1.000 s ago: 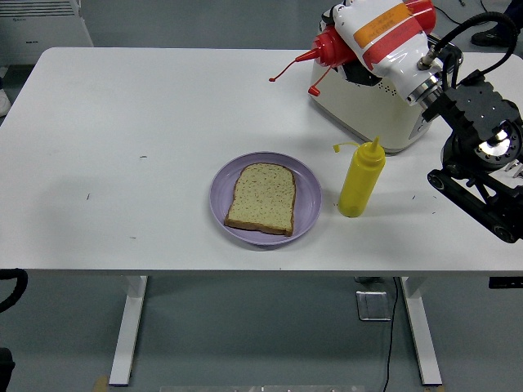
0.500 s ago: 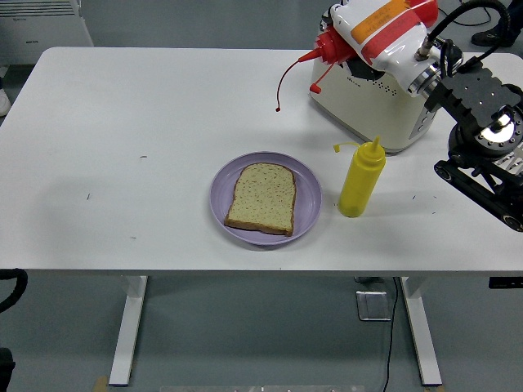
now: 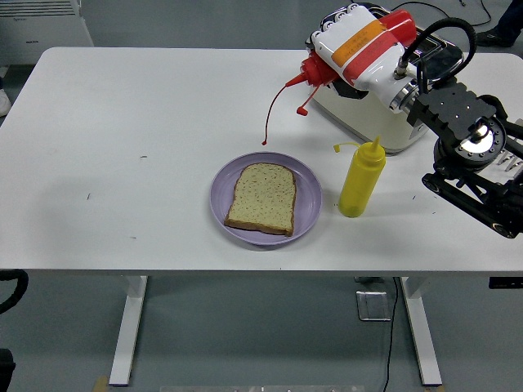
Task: Pick up the cup,pour liquid into bread,place the cup on the desk
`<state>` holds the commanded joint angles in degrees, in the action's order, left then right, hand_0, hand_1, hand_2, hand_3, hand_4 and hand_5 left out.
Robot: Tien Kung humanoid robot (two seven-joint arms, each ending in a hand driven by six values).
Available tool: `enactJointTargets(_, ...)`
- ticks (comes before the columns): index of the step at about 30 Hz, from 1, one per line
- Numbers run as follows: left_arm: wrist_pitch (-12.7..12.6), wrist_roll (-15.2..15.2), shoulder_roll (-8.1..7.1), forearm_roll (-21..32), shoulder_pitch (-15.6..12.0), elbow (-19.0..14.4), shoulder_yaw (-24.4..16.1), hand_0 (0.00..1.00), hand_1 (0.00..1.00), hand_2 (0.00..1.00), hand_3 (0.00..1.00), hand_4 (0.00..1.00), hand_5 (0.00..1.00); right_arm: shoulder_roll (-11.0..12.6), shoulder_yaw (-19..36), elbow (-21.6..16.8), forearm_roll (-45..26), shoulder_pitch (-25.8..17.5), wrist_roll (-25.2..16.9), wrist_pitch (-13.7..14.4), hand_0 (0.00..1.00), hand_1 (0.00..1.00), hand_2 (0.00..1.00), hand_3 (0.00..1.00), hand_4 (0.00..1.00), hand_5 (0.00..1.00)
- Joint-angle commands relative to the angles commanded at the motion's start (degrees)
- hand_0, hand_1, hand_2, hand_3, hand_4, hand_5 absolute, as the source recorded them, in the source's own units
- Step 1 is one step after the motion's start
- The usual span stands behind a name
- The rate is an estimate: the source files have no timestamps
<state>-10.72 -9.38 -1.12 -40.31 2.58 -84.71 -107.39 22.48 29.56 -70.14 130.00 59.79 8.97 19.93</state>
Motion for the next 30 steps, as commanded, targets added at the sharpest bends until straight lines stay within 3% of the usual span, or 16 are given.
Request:
enactJointTargets(3,0.0,0.0,-0.02,0.0,-0.1,0.0,0.0,0.749,0.756,0.762,0.658,0.600,0.998,-0.1,2.9,-0.1,0.0,-0.4,0.5,0.0,0.002,0.141,0.284,0.307,0.667,0.058)
enactJointTargets(7,0.0,0.0,-0.02,0.0,-0.1,0.0,0.1,0.749,0.756,0.762,0.657,0.599,0.998,-0.7,1.9,-0.3,0.0,-0.3,0.4,0.0,0.004,0.143,0.287,0.310,0.657,0.055)
enactJointTargets(12,0.1,0.0,0.04,0.0,0.0,0.1,0.3,0.749,0.756,0.762,0.657,0.600,0.998,-1.5,-7.3,-0.7,0.0,1.5,0.1,-0.7,0.005,0.151,0.289,0.312,0.651,0.050)
enactJointTargets(16,0.0,0.0,0.05,0.1,-0.1,0.1,0.3,0.749,0.756,0.762,0.657,0.600,0.998,-1.9,-8.8,-0.8,0.0,1.4,0.5,-0.8,0.009,0.153,0.291,0.314,0.644,0.042)
enactJointTargets(23,0.0,0.0,0.01,0.0,-0.2,0.1,0.2,0.749,0.756,0.762,0.657,0.599,0.998,-1.2,-5.0,-1.5,0.0,0.7,1.0,-0.4,0.009,0.155,0.292,0.314,0.636,0.037)
enactJointTargets(30,0.0,-0.1,0.04,0.0,-0.1,0.1,0.2,0.749,0.756,0.762,0.657,0.599,0.998,-1.8,1.6,-3.3,0.0,-3.3,0.4,2.7,0.009,0.155,0.294,0.315,0.630,0.032)
